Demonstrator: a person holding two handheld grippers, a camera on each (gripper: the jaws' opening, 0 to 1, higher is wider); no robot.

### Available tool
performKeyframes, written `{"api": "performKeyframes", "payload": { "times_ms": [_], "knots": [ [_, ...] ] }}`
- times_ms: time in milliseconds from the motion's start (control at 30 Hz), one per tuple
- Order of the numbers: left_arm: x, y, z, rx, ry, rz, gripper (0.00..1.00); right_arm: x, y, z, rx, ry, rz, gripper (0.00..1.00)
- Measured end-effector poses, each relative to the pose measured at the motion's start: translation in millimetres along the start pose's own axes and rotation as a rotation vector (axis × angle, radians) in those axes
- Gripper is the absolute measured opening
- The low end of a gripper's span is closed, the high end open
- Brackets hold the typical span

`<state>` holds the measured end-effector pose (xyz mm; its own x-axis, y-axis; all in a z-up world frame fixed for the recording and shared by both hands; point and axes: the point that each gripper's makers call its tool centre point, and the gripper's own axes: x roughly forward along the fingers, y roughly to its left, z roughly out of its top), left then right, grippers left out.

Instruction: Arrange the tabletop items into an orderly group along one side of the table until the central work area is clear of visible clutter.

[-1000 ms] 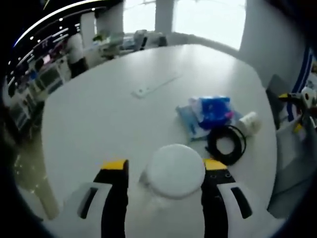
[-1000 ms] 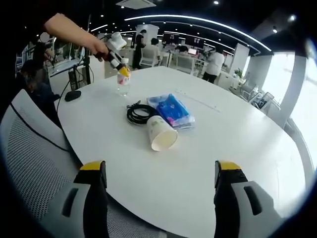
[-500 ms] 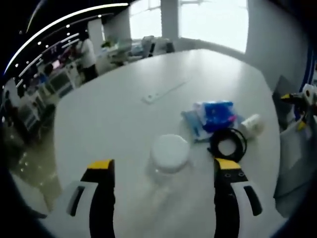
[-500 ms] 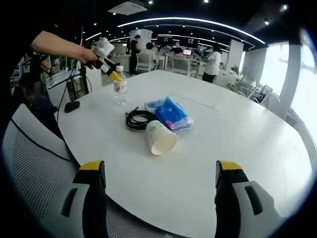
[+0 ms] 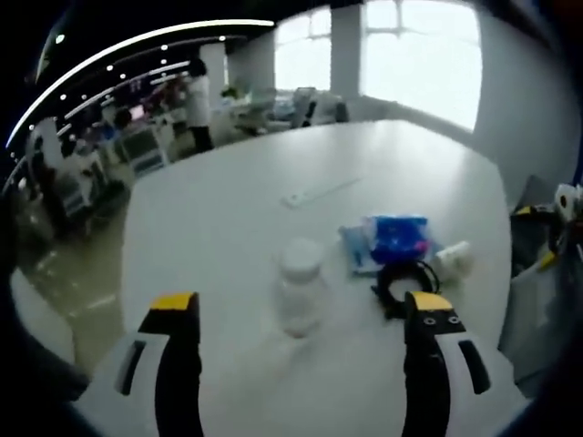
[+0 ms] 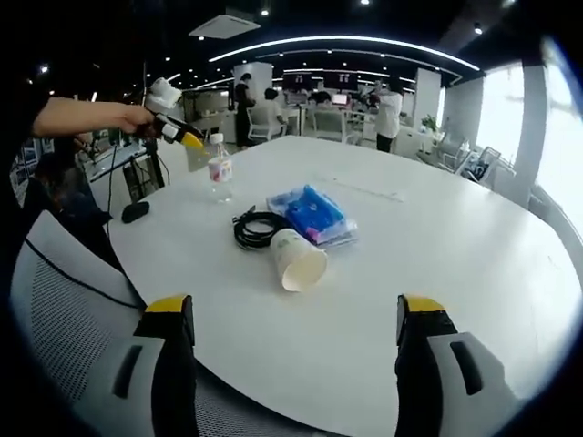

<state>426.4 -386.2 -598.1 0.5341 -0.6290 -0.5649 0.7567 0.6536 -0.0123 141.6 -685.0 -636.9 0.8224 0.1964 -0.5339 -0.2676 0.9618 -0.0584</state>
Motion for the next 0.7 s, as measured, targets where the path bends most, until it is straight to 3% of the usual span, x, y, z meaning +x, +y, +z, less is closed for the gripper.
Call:
{"api": "performKeyframes", "payload": {
  "times_ms": [333,700],
  "knots": [
    [-23,-32.1,5.5,-0.037,-0.089,-0.011,0.99,-2,0,3.4,-0.011,-0.021,-0.002,0.94],
    [-45,-80.4,-14.1,-0.033,-0.118,-0.046,1.00,-2,0,3.2,-0.029,-0.021,-0.010,0.95]
  ]
}}
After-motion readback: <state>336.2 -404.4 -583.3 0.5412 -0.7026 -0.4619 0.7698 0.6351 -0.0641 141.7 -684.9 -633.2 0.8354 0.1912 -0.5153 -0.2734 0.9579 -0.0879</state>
